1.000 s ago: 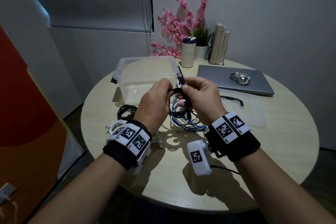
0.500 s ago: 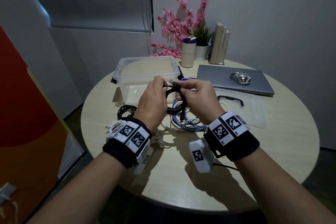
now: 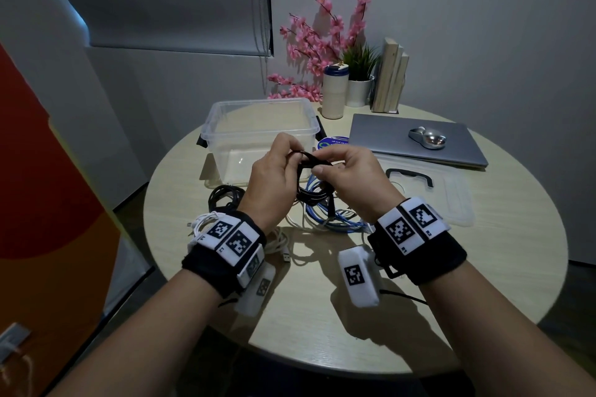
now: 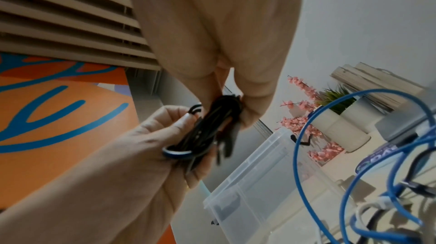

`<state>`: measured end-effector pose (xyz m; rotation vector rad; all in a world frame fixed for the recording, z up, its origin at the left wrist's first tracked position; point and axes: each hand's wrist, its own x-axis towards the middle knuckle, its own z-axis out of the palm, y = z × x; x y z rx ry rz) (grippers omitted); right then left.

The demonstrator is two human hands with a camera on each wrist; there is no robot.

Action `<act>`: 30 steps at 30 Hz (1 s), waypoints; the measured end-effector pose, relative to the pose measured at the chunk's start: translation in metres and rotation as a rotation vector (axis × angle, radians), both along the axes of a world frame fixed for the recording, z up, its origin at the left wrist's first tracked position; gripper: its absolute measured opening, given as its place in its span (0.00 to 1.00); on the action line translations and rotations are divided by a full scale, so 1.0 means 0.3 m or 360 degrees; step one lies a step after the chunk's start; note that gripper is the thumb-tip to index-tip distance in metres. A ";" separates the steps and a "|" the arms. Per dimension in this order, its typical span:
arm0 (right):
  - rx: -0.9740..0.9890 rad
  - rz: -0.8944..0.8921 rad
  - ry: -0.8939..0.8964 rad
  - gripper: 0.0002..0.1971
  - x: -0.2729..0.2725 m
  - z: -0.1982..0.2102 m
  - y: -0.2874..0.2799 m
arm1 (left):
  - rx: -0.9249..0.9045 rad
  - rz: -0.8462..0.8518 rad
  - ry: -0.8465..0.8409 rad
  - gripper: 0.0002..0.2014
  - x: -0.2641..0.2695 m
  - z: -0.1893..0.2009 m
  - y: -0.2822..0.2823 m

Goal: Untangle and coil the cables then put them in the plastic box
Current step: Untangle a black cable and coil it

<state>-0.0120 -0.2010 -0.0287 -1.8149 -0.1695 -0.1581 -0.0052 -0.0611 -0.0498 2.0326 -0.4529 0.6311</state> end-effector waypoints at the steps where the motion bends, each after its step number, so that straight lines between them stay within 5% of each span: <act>1: 0.0050 0.0019 0.0037 0.10 0.003 0.000 -0.003 | -0.0070 -0.0044 0.0133 0.07 0.001 0.000 0.002; 9: 0.0085 0.0079 0.0126 0.13 0.006 -0.028 -0.002 | -0.0810 -0.0575 0.1275 0.09 -0.009 0.076 0.028; 30: -0.0039 0.0283 0.0124 0.15 -0.021 0.024 0.006 | -0.0619 -0.0629 0.1568 0.09 -0.021 0.073 0.056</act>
